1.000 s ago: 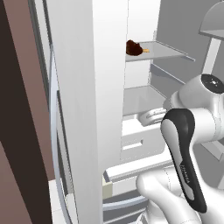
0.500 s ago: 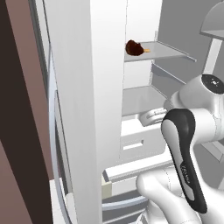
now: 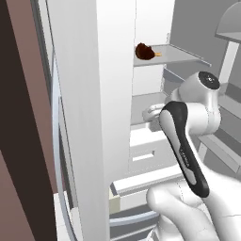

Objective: Gather the lemon wedge and lemon from the fridge and place them on a tray on the dining counter. Then gather the steaks from the fridge and place them on the other tray.

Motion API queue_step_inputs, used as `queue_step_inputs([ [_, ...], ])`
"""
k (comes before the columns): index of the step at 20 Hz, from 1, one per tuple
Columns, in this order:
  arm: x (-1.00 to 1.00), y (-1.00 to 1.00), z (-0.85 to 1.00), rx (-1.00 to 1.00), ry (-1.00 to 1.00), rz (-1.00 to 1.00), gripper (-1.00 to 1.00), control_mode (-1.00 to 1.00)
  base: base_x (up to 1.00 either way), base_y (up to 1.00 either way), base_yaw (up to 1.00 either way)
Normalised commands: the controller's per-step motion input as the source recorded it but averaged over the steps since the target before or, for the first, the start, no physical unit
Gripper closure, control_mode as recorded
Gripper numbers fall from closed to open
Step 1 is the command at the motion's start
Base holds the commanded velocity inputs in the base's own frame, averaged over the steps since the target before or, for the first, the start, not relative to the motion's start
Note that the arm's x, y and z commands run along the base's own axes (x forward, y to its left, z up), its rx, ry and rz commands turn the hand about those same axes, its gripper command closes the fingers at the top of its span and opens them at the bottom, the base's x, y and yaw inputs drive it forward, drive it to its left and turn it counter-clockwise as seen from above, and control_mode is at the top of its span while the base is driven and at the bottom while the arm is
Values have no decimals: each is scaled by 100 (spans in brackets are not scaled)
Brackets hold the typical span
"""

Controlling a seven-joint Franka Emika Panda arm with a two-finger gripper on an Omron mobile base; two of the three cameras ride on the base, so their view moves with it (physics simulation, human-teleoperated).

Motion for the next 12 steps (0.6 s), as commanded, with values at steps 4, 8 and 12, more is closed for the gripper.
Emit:
queue_step_inputs([
  [4, 92, 24, -7, 0, 0, 0, -100, -100, 0, 0, 0],
  [8, 80, 41, -10, 0, 2, 0, -100, -100, 0, 0, 0],
  [12, 56, 43, -17, 0, 0, 0, -100, -100, 0, 0, 0],
])
